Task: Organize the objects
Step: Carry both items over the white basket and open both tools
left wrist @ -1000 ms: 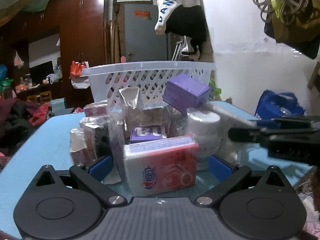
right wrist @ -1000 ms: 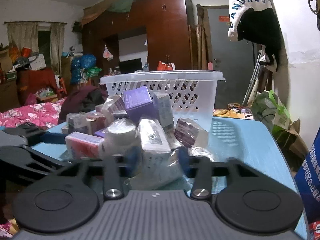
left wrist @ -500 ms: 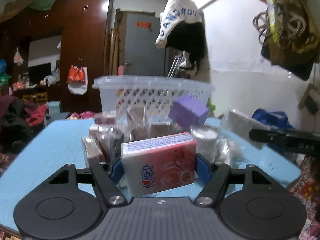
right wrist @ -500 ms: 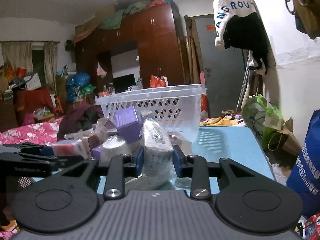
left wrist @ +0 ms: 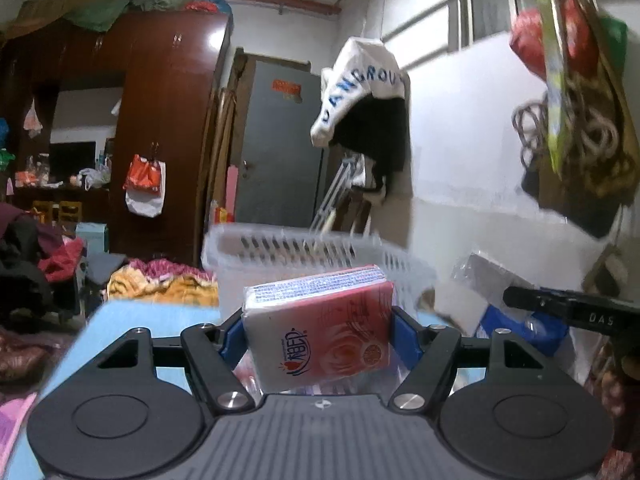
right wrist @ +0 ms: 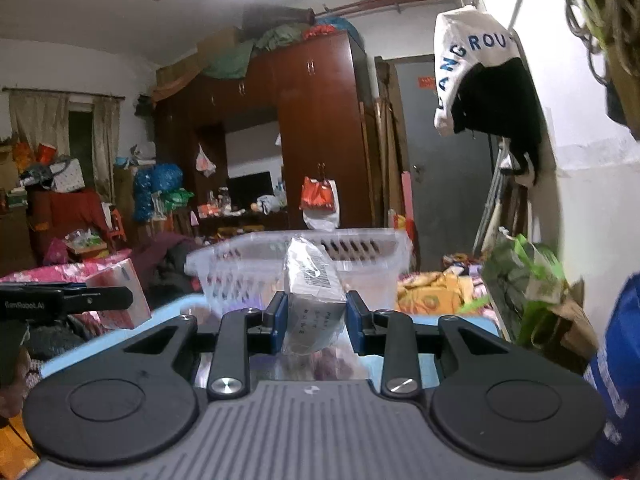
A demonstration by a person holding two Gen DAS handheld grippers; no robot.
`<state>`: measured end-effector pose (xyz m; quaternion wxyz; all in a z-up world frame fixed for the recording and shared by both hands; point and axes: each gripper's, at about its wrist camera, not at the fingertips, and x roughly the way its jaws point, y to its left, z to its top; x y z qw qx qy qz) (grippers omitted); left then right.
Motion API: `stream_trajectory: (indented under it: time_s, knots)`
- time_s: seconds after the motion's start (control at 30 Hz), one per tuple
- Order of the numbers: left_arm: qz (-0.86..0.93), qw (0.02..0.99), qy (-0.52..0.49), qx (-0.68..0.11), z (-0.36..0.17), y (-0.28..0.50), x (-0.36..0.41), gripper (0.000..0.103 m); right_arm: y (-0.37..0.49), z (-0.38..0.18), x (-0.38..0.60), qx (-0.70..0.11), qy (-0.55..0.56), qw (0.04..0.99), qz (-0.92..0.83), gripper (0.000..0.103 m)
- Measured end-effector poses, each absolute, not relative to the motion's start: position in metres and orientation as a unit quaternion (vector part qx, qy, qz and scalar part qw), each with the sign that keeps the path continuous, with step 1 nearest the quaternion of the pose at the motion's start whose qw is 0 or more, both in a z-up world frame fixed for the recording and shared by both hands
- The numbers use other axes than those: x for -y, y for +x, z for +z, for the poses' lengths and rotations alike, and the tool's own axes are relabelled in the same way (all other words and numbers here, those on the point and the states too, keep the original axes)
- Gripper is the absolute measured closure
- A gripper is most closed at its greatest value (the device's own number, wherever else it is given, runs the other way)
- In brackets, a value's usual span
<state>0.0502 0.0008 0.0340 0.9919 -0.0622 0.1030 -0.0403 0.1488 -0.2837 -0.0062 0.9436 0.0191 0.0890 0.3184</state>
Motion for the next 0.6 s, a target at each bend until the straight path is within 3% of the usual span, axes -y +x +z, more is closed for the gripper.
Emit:
stream_trajectory:
  time_s: [0.23,0.4,0.47,0.5,0.53,0.6]
  knots:
    - [-0.035,0.988,-0.051,-0.140,0.086,0.149,-0.013,0.029,0.229,0.038,0.230,-0.107,-0.023,0.936,0.333,0.069]
    - [-0.032,0.981,-0.049,-0.186,0.089,0.210,-0.017,0.029,0.269,0.033,0.205,-0.150,-0.041,0.932,0.327,0.069]
    - [-0.030,0.981,-0.034,-0.189,0.085,0.220,-0.014,0.023,0.272,0.027,0.203,-0.158,-0.044,0.929,0.332,0.068]
    - [-0.022,0.982,-0.026,-0.187,0.083,0.225,-0.012,0.017,0.270,0.024,0.202,-0.157,-0.047,0.929,0.332,0.063]
    - [-0.015,0.981,-0.023,-0.190,0.079,0.229,-0.012,0.000,0.268,0.023,0.203,-0.156,-0.050,0.929,0.332,0.056]
    - [-0.026,0.981,-0.030,-0.189,0.074,0.227,-0.017,0.000,0.260,0.019,0.209,-0.140,-0.044,0.935,0.324,0.011]
